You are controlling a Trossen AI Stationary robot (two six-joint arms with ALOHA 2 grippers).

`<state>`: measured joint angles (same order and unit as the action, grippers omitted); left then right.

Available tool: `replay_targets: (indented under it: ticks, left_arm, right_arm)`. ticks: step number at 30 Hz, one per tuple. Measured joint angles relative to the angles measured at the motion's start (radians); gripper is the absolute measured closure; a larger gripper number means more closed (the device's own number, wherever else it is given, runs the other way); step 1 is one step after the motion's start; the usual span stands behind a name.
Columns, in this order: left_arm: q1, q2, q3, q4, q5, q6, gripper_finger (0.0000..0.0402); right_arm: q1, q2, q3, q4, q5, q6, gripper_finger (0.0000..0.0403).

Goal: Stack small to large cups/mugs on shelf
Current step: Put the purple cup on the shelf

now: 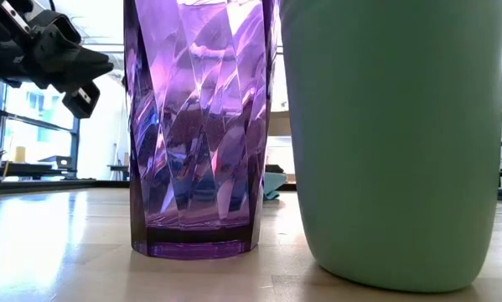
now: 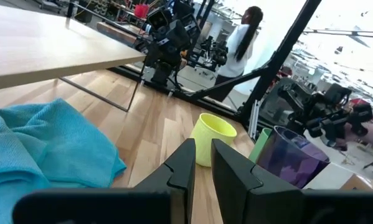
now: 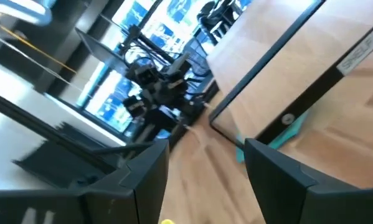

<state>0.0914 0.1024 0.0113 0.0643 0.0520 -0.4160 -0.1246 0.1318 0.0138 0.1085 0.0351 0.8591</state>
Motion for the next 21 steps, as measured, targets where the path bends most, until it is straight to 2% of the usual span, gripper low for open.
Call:
replay_targets:
  ticks: [7, 17, 21]
  left_arm:
    - [0.000, 0.000, 0.000, -0.015, 0.000, -0.001, 0.0360]
    - [0.000, 0.000, 0.000, -0.013, 0.001, -0.045, 0.0360]
    - [0.000, 0.000, 0.000, -0.013, 0.004, -0.079, 0.0360]
  right_arm:
    - [0.000, 0.000, 0.000, -0.053, 0.021, -0.130, 0.0204]
    - [0.000, 0.000, 0.000, -0.094, 0.036, -0.152, 0.0204]
    - [0.000, 0.000, 0.000, -0.095, 0.036, -0.078, 0.0204]
